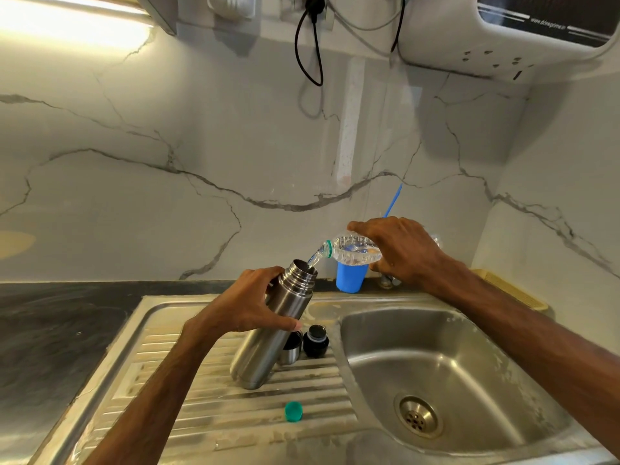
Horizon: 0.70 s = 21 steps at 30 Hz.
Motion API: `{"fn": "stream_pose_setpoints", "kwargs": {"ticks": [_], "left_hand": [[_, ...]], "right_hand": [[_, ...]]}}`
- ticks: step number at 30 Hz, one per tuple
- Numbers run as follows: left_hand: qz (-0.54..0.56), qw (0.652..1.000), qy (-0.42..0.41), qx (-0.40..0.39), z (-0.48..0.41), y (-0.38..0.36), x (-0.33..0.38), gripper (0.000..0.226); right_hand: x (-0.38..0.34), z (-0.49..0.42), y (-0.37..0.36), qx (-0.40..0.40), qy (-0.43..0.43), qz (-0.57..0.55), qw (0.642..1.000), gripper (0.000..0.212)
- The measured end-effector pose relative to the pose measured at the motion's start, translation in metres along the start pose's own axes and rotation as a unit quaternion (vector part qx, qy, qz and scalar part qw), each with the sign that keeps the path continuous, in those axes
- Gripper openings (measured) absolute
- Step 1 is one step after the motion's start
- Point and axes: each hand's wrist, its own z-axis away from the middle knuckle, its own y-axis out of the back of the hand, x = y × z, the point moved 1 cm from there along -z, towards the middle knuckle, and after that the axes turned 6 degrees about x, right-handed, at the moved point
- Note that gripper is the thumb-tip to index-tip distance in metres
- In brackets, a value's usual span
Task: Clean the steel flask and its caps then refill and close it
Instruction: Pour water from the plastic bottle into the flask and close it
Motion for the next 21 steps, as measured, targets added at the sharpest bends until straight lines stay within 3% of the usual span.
{"fn": "stream_pose_setpoints", "kwargs": {"ticks": [21], "left_hand": [[-0.002, 1.000, 0.002, -0.005, -0.0011, 0.0010, -0.0021, 0.078]], "right_hand": [[-0.0002, -0.0033, 0.0032, -0.020, -0.001, 0.009, 1.000, 0.078]]}}
